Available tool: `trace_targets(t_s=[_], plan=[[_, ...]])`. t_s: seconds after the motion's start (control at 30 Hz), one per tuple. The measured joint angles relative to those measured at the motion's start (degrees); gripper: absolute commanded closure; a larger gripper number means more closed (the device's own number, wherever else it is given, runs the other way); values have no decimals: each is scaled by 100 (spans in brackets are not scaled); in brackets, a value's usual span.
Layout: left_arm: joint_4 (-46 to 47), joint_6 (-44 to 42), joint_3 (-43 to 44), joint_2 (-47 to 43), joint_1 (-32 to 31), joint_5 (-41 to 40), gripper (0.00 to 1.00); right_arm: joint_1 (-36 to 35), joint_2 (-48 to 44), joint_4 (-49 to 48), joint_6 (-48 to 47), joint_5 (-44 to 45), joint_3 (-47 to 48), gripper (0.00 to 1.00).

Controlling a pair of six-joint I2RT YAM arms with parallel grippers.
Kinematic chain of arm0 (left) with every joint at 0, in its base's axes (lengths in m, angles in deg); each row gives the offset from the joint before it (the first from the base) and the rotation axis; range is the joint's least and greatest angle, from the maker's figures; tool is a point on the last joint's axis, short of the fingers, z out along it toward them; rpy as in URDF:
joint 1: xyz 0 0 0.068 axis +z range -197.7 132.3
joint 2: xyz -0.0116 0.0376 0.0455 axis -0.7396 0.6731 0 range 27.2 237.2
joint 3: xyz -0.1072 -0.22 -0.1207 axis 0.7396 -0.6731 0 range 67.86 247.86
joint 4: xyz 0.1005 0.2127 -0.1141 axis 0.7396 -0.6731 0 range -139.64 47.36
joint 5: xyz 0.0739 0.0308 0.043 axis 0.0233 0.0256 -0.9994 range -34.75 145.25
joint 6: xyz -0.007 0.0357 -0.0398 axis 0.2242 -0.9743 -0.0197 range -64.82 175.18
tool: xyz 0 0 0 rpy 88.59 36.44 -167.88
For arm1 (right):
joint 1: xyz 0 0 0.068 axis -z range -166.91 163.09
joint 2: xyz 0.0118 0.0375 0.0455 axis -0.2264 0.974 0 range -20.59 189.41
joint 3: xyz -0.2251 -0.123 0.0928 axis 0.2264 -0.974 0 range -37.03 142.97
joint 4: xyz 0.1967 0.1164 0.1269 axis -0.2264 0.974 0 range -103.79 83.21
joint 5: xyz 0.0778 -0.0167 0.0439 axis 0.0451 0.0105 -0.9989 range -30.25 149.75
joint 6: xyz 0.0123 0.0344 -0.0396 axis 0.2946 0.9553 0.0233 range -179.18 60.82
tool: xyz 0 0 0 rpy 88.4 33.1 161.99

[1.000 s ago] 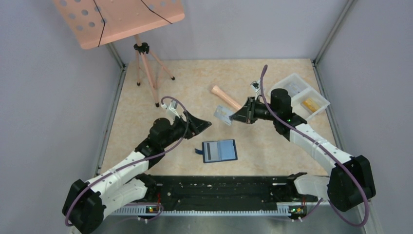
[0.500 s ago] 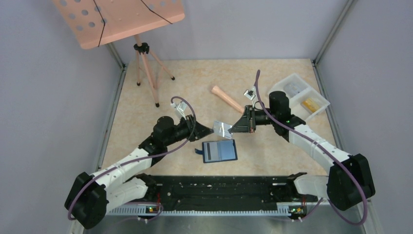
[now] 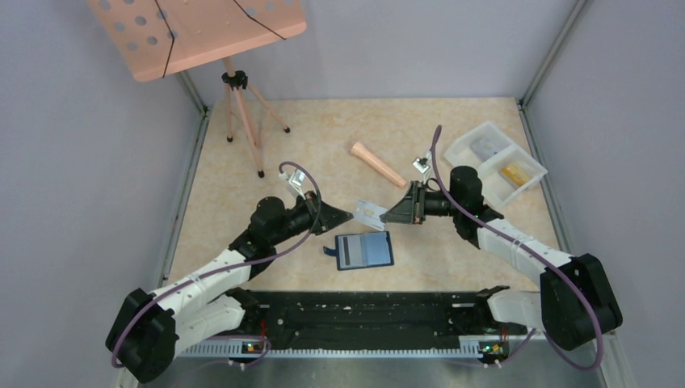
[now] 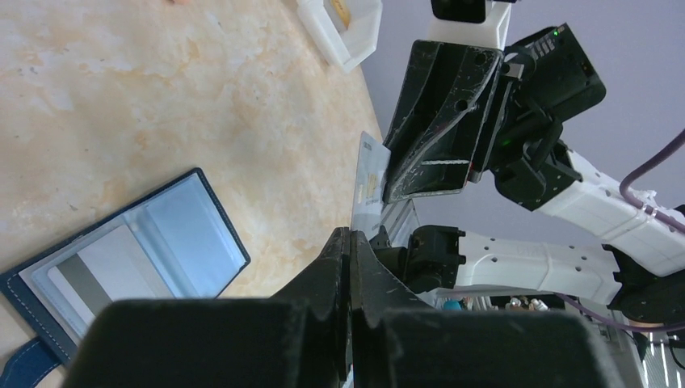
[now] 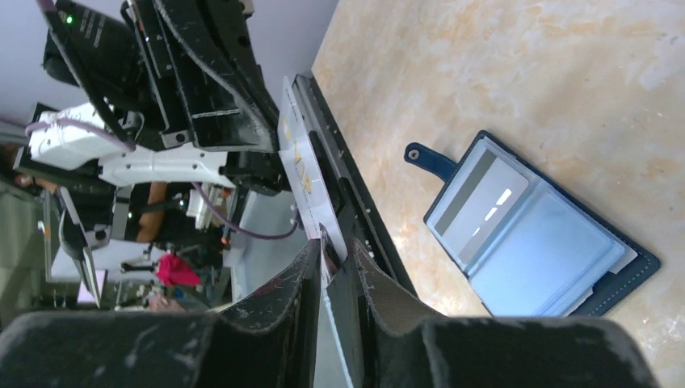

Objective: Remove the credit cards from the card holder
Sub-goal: Remove the credit card from the card holder, then place the credit card in the storage box.

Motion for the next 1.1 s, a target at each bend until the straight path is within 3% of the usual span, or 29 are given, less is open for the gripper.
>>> trace_targets(t_s=[0.07, 0.2, 0.5, 0.53, 0.63, 0.8, 0.9, 1.1], plan=[[11, 44, -42, -2, 0, -57, 100, 2, 0, -393, 382, 192, -249, 83], [24, 81, -68, -2, 0, -179, 100, 11, -26, -1045, 990, 566, -625, 99], [33, 98, -79, -4, 0, -328, 97, 15, -155, -2144, 1786, 1069, -970, 100], [33, 98, -79, -4, 0, -334, 92, 15, -153, -2208, 1818, 1084, -970, 100], [28, 79, -79, -7, 0, -367, 62, 15, -153, -2378, 1884, 1113, -970, 100], [-271, -48, -76, -118, 26, -492, 32, 79, -153, -2435, 1897, 1202, -968, 100], [-503, -153, -76, -273, 33, -581, 3, 313, -153, -2350, 1871, 1211, -927, 100], [-1209, -468, 52, -553, 33, -756, 1, 1342, -166, -1615, 1545, 1239, -479, 100]])
